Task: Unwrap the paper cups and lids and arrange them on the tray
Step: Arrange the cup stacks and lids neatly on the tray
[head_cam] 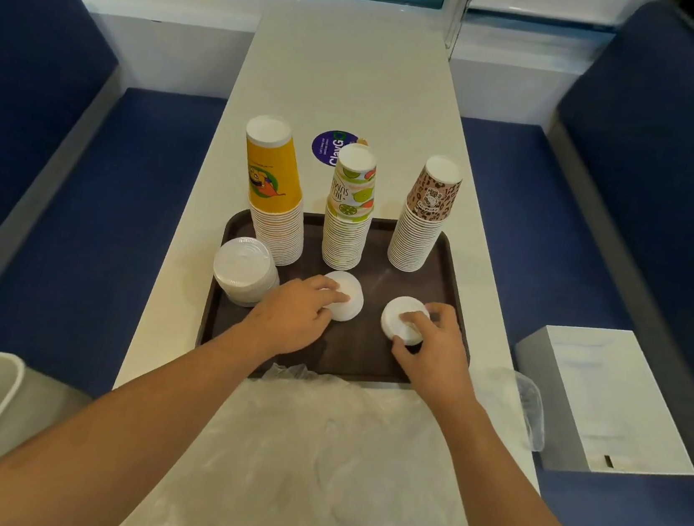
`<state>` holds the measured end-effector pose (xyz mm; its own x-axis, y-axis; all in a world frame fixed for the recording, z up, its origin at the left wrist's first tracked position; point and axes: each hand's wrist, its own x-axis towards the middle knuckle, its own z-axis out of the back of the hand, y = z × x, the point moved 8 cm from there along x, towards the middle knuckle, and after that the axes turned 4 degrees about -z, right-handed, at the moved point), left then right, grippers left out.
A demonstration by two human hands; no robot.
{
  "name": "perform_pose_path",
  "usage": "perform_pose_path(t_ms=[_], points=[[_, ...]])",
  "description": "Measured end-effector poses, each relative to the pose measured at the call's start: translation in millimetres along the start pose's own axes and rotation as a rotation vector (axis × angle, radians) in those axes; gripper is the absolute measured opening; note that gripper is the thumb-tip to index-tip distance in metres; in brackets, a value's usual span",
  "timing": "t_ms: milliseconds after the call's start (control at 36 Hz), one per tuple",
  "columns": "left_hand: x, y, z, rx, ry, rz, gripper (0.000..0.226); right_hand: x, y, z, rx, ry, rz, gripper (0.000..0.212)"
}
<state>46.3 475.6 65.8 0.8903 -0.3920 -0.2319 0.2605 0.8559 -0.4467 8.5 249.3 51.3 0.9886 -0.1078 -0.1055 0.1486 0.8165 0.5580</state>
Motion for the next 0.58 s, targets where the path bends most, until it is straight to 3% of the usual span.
perform_pose_path(t_ms=[250, 444, 583], points=[[-1.8, -4.4, -2.6, -0.025, -0.032, -0.014, 0.042, 21.9, -6.7, 4.1, 0.020, -0.030, -0.105, 0.045], [-12.0, 0.8, 8.6, -0.090, -0.232, -0.035, 0.034, 16.1, -5.2, 9.2, 0.051, -0.062, -0.114, 0.068], [-12.9, 0.3, 8.8, -0.022, -0.249, -0.044, 0.035, 14.7, -9.0, 6.2, 0.034, -0.047, -0.132, 0.057]])
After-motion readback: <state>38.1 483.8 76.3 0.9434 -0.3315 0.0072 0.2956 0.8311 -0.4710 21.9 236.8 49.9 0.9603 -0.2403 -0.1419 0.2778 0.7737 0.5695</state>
